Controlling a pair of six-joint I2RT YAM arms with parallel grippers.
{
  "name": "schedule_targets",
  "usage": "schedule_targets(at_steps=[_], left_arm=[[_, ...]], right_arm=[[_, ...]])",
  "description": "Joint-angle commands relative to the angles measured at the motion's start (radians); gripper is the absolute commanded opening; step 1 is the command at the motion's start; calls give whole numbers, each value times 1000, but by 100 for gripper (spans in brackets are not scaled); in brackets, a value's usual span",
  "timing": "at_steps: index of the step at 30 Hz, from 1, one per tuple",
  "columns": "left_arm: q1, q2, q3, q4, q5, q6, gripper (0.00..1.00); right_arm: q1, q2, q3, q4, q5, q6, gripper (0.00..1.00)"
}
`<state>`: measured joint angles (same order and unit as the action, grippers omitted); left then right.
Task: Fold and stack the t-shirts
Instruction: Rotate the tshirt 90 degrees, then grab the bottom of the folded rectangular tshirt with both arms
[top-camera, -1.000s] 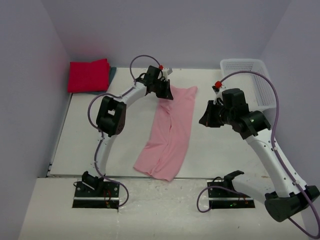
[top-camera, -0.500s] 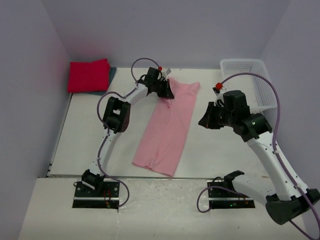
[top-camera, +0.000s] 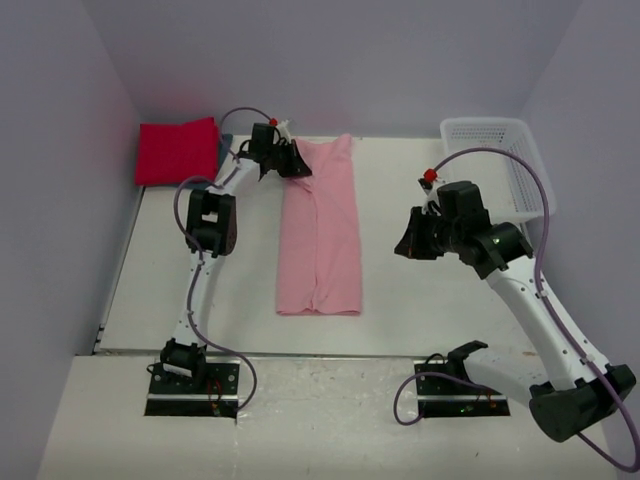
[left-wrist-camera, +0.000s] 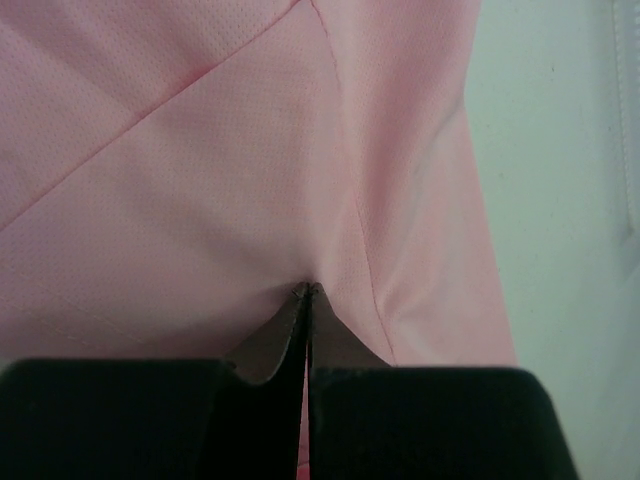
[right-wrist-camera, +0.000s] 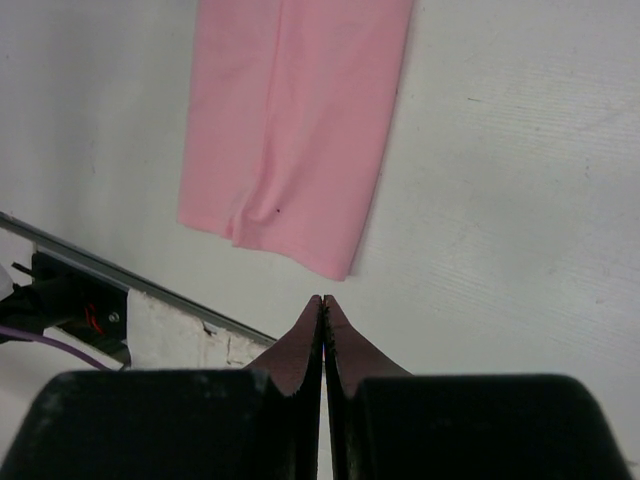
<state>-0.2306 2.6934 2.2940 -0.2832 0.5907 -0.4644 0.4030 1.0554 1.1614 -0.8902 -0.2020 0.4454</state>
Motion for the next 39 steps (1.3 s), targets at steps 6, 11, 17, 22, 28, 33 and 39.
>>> schedule_targets(at_steps=[6,11,17,22,28,33,39], left_arm=[[-12,-20,28,85,52,-20,0],[-13,-104,-63,159,69,-14,5],[-16,-130,-50,101,52,13,10],[-18,-178,-116,104,24,18,11],[-18,-221,-189,116,5,20,10],[-18,-245,-208,110,-3,29,11],[-18,-273,-245,81,-29,44,11]], right_arm=[[37,44,-71,79,-30,6,0],[45,40,-112,105,-30,4,0],[48,38,-147,123,-33,4,0],[49,23,-167,126,-33,4,0],[49,9,-192,134,-39,4,0],[49,2,-200,132,-36,4,0],[49,-29,-203,128,-33,6,0]])
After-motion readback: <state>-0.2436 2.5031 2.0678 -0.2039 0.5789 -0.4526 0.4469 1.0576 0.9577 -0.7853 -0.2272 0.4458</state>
